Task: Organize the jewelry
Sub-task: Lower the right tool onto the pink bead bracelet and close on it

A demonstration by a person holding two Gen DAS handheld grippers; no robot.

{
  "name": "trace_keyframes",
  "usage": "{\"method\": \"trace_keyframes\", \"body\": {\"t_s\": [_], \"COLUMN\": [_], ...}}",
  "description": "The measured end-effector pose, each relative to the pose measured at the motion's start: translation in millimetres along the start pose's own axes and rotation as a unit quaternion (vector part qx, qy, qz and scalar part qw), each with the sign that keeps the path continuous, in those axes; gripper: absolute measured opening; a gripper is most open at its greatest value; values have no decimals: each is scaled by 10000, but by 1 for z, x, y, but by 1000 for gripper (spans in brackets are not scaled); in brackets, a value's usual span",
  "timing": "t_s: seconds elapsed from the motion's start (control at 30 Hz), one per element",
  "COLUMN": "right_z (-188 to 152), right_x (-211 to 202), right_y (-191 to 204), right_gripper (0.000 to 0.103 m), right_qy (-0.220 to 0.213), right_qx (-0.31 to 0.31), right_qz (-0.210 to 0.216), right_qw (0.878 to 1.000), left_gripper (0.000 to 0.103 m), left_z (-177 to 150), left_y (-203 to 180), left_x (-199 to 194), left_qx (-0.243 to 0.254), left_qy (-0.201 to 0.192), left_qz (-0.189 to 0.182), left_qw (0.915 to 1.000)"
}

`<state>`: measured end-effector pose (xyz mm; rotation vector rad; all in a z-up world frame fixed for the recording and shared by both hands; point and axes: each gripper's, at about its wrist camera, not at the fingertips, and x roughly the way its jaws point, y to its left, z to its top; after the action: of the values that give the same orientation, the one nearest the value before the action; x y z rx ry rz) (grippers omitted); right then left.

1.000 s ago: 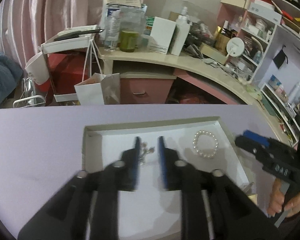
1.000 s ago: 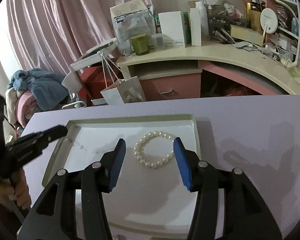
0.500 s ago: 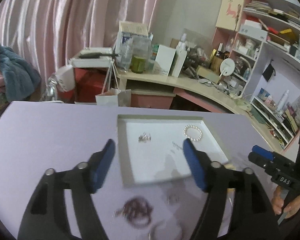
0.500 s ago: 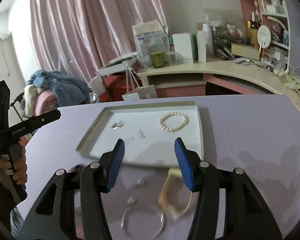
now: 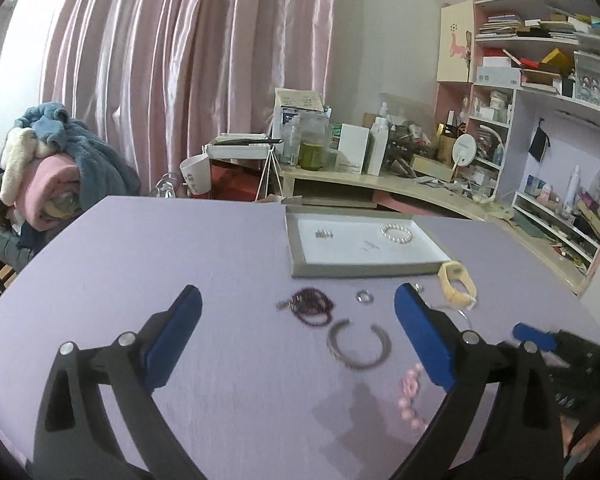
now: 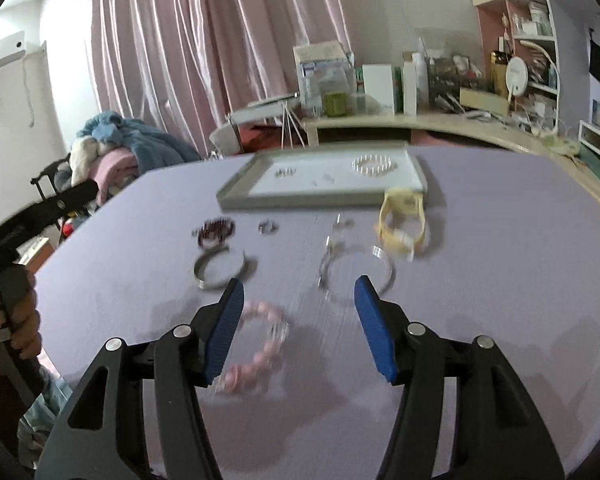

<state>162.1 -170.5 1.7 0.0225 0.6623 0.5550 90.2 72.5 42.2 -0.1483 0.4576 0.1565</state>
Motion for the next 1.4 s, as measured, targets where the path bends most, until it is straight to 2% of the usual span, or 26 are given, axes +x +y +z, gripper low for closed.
{"method": "trace_keyframes", "body": {"t_s": [0.23,0.53,0.73,0.93,1.13,1.23,1.4], "right_z": [-26,-31,-29,-30,-23,-26,-28], "right_x": [7,34,41,42,48,48,41], "right_y": [13,22,29,35,38,44,33], "right_gripper": [58,36,28,21,21,21,15], "right_qy": [164,563,703,753,859,824,777], "right_qx": [86,270,127,-66,-64,-361,-485], "right_qz": [-66,-269,-473,-498,-570,-691,-670], "right_qw": [9998,9977,9963,9959,9946,9935,9935], "left_gripper": [97,97,97,97,97,97,97], "left_z": [-18,-21,-24,-25,-27,-28,-29], "left_y": [2,0,1,3,1,0,-1], "left_x": [-12,-18,-14,-5,2,4,8], "left_qx": [-68,-8,-30,-126,-174,-179,-171], "left_qy": [18,-41,43,184,310,337,398], "left_qz": [67,87,66,25,-5,-27,-66], "left_qw": [10000,10000,10000,9997,9994,9993,9990]}}
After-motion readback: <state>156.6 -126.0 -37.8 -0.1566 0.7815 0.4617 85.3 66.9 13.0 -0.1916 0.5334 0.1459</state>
